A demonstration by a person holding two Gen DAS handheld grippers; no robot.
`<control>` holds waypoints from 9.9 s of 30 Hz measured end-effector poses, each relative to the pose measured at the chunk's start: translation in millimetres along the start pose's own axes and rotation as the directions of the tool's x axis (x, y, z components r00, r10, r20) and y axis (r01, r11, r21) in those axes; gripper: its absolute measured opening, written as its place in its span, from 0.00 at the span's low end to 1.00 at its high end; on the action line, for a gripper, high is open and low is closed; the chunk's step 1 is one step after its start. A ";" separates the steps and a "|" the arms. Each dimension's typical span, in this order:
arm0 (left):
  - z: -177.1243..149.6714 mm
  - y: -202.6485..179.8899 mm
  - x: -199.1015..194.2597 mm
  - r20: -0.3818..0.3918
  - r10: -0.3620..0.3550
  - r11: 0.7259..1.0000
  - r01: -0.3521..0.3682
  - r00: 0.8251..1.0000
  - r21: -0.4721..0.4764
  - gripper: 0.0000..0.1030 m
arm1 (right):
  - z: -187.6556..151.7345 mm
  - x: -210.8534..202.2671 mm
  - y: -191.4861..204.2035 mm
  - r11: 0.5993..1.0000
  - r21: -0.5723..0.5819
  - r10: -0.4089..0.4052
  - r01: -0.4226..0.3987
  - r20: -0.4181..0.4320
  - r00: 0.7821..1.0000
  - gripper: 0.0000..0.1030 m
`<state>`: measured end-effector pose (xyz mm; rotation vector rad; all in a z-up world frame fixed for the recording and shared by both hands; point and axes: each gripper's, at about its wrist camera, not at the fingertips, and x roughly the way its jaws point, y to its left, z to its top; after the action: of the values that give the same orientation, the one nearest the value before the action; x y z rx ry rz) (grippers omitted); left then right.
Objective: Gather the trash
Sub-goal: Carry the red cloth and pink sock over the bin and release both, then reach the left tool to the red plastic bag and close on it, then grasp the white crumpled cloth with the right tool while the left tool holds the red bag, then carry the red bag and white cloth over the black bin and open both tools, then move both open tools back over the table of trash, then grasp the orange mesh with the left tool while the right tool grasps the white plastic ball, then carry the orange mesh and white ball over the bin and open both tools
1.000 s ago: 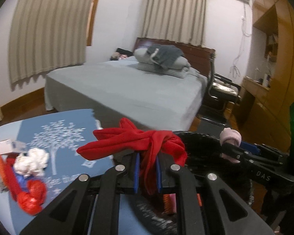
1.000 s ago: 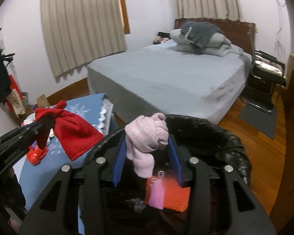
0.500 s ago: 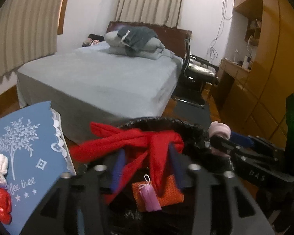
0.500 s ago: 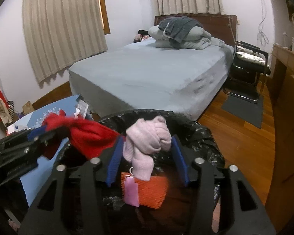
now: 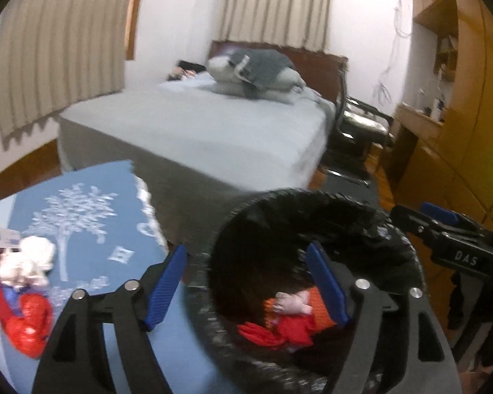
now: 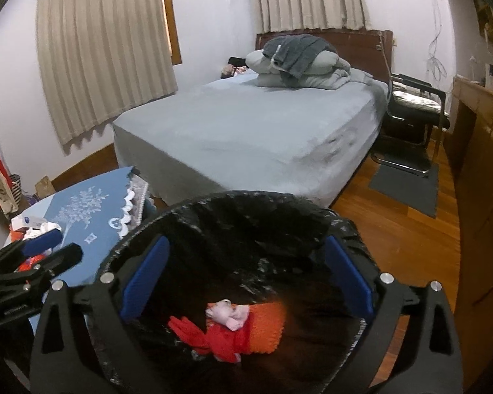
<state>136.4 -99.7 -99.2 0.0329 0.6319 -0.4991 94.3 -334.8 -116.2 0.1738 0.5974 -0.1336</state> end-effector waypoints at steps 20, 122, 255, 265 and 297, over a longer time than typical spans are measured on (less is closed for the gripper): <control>-48.0 161.4 -70.0 0.009 0.384 0.912 -0.378 0.923 -0.163 0.73 | 4.0 28.2 169.8 0.950 -0.144 0.277 -0.277 -0.020 0.961 0.93; -60.6 240.6 -130.0 0.025 0.509 0.815 -0.472 0.860 -0.336 0.39 | -0.7 52.5 333.2 0.773 -0.235 0.548 -0.589 -0.221 0.807 0.34; -78.7 286.3 -81.9 -0.046 0.541 0.777 -0.520 0.840 -0.356 0.13 | -9.7 137.2 351.5 0.863 -0.252 0.406 -0.439 -0.174 0.897 0.95; -78.8 286.9 -84.7 -0.044 0.534 0.779 -0.512 0.844 -0.362 0.13 | -15.5 157.9 380.4 0.840 -0.295 0.388 -0.456 -0.260 0.884 0.77; -65.6 271.3 -89.1 0.013 0.534 0.793 -0.495 0.846 -0.354 0.11 | -14.4 114.4 339.9 0.826 -0.250 0.440 -0.505 -0.275 0.855 0.34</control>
<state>161.9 190.1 -133.8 -0.1465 0.5606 0.1473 239.6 -8.5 -151.0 0.0210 0.7569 0.4739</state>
